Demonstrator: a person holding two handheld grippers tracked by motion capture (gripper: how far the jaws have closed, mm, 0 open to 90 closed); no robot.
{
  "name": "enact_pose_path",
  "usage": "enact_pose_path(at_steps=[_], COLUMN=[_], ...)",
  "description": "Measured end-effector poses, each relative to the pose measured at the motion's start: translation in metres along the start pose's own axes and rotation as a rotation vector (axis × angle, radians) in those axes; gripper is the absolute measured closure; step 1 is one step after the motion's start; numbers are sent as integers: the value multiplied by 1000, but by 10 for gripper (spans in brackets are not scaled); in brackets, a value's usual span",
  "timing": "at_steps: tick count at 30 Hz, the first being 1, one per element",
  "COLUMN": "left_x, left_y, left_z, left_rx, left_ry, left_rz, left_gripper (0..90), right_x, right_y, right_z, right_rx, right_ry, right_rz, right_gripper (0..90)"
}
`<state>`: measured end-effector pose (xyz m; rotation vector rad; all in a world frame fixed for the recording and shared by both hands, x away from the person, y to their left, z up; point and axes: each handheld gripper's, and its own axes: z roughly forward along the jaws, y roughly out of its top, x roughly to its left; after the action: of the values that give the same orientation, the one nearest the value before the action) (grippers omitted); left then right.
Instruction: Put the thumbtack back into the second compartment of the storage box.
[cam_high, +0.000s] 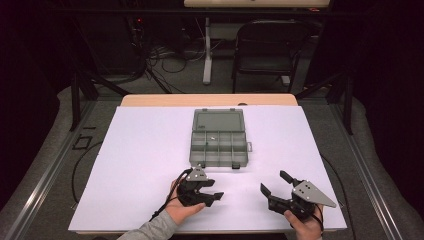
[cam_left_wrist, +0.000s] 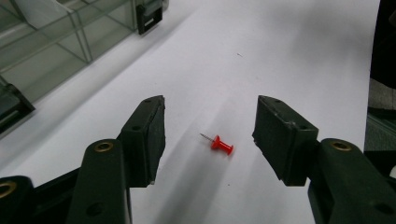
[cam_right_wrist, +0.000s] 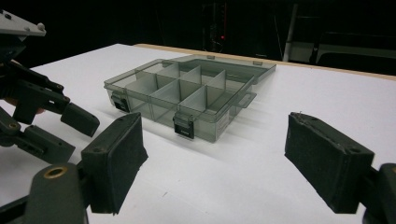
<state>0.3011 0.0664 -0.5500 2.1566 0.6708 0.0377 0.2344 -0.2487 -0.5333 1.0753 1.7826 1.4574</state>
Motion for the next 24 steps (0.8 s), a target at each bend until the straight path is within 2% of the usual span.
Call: enact_pose_path(at_steps=[4, 9, 11, 13, 18, 24], left_x=[-2, -5, -5, -3, -5, -12], left_y=[-3, -4, -4, -4, -6, -9], left_z=[5, 10, 11, 13, 13, 12], left_rx=[13, 26, 30, 37, 56, 58], left_ry=[-13, -2, -12, -31, -24, 16], left_rz=[-6, 38, 49, 36, 14, 1], left_gripper=[479, 495, 496, 513, 547, 580], right_x=[0, 1, 0, 0, 0, 0], right_y=[0, 0, 0, 0, 0, 0], right_z=[0, 0, 0, 0, 0, 0], right_rx=[0, 4, 1, 4, 2, 2], right_ry=[2, 2, 3, 3, 1, 2], right_rz=[1, 0, 1, 0, 2, 2], right_gripper=[192, 192, 192, 192, 192, 192])
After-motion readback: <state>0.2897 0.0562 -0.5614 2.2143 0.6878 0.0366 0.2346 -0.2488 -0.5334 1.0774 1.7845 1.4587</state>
